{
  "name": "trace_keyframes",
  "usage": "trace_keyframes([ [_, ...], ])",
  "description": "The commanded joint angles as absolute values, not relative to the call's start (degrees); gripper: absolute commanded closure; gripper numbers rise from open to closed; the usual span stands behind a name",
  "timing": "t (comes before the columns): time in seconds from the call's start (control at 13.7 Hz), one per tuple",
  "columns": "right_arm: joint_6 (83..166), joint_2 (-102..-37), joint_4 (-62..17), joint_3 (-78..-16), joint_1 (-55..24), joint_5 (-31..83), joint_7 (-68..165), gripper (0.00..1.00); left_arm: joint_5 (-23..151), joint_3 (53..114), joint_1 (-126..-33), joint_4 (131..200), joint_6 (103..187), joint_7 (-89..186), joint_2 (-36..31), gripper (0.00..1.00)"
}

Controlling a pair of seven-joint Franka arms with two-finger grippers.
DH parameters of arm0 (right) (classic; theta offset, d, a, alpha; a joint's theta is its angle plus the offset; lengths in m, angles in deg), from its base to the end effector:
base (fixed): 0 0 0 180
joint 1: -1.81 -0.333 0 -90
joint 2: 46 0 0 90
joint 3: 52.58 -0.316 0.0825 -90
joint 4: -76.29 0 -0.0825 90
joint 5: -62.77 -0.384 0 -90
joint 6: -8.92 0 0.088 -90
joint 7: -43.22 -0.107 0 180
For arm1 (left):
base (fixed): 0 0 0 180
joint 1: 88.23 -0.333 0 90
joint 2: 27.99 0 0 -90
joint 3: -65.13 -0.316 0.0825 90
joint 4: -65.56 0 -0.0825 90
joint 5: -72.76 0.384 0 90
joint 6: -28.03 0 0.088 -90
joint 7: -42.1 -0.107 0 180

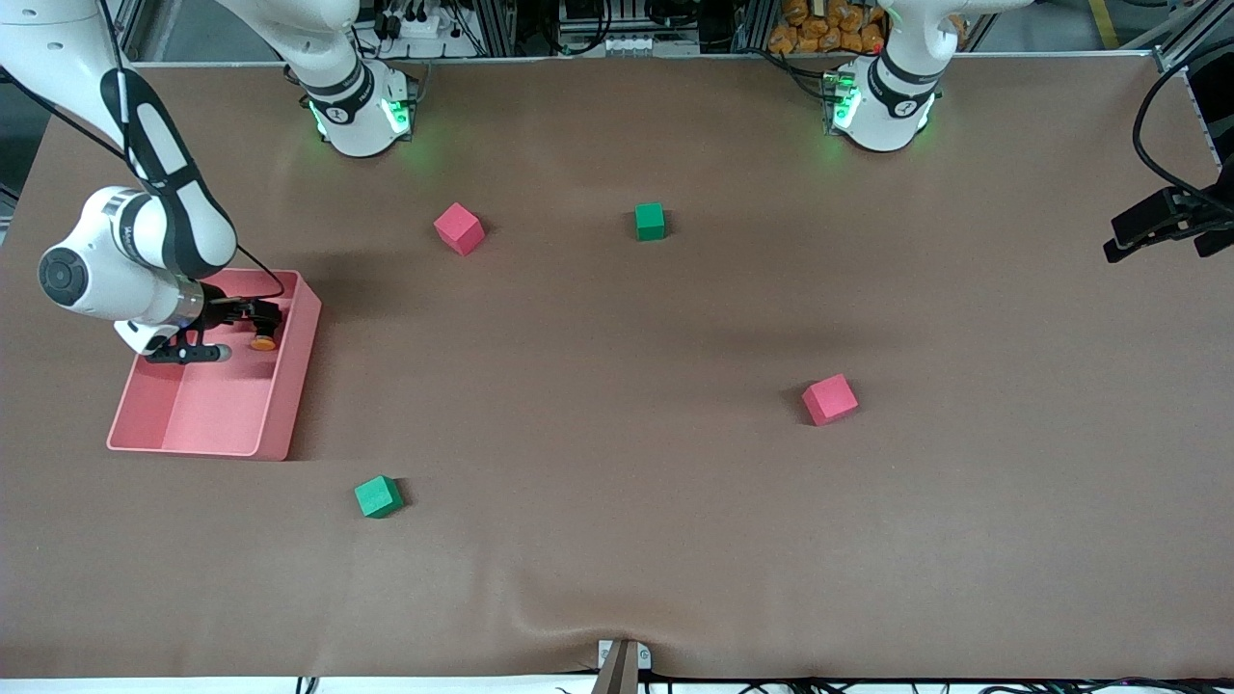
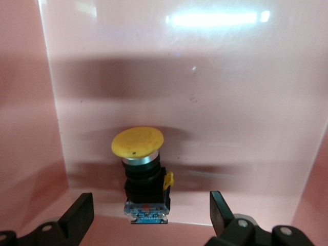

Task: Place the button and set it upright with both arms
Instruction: 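Close the right gripper on the button's black body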

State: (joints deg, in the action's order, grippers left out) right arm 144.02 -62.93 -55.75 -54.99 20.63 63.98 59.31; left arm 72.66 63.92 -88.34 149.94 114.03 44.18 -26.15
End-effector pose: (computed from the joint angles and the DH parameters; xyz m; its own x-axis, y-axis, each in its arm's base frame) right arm 0.4792 -0.1407 0.1999 0.9731 0.0184 -0.2296 0.0029 -0.9977 -0.0676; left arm 0.5578 0.0124 0.6465 0.9982 0.0592 -0.0039 0.0592 -0.9982 0.0009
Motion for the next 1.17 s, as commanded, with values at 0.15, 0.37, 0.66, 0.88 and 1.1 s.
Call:
trace_keyframes([
  [0.15, 144.19, -62.26, -55.98, -55.13, 21.06, 64.09, 58.43, 0.0, 71.62, 63.9, -88.84, 149.32, 113.63, 42.8, -25.88, 0.0],
  [0.37, 144.1, -62.52, -55.99, -55.13, 21.06, 64.09, 58.52, 0.02, 71.62, 63.9, -88.84, 149.32, 113.55, 42.71, -25.97, 0.0],
  [0.66, 143.31, -62.52, -56.42, -55.13, 21.15, 64.09, 60.44, 0.13, 71.62, 63.9, -88.84, 149.41, 113.55, 42.71, -25.88, 0.0],
  [0.88, 141.47, -62.44, -56.42, -55.13, 21.32, 64.09, 61.51, 0.13, 71.62, 63.9, -88.75, 149.4, 113.55, 42.71, -25.88, 0.0],
  [1.1, 141.37, -62.61, -56.42, -55.22, 21.32, 64.09, 61.51, 0.23, 71.62, 63.9, -88.58, 149.41, 113.55, 42.8, -25.88, 0.0],
])
